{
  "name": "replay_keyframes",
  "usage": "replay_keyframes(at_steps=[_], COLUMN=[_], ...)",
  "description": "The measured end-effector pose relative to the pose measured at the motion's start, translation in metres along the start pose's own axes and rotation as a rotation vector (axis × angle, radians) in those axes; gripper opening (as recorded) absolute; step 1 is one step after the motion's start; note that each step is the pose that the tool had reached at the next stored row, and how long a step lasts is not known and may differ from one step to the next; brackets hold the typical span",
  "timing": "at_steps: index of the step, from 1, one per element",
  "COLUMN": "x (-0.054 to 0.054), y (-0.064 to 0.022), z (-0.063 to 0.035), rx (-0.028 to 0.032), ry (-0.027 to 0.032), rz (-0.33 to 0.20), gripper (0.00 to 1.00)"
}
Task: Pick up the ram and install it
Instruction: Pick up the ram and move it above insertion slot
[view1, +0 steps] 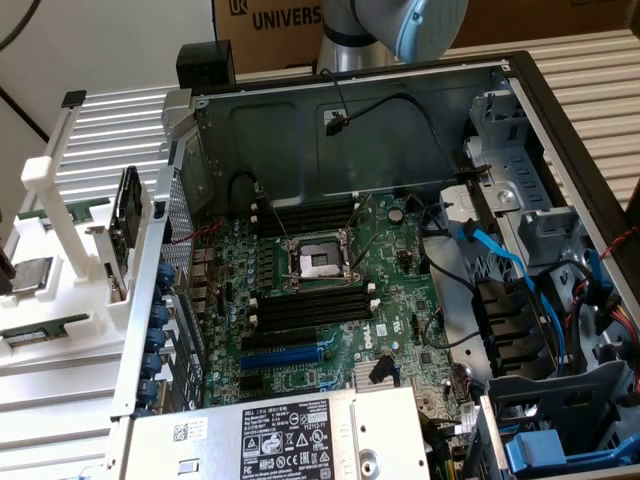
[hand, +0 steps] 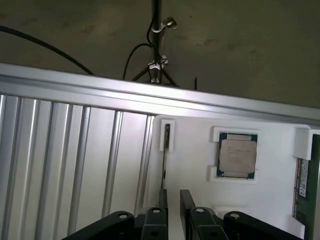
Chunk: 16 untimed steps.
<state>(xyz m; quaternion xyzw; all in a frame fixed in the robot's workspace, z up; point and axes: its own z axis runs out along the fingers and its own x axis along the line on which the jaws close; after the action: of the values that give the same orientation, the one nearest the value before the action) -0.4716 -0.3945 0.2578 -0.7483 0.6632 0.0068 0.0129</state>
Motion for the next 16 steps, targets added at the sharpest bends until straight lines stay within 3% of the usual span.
replay_keyframes(at_steps=[5, 6, 7, 8, 10, 11, 16], x=[0.003, 0.004, 0.005, 0.005, 0.006, 0.007, 0.012], y=[-0.0076, -0.0084, -0.0101, -0.0111, -0.0141, -0.0152, -0.0147], z=[0.0059, 0.0065, 0.0075, 0.0079, 0.0094, 0.0103, 0.0113], rx=[-0.0063, -0.0112, -0.0257, -0.0355, -0.0484, -0.0506, -0.0503], ry=[-0.0076, -0.0093, -0.0132, -0.0148, -0.0175, -0.0199, -0.0217], rz=[-0.002, -0.002, -0.003, -0.003, -0.004, -0.004, -0.004], gripper=[0.24, 0.24, 0.24, 0.24, 0.24, 0.24, 0.24])
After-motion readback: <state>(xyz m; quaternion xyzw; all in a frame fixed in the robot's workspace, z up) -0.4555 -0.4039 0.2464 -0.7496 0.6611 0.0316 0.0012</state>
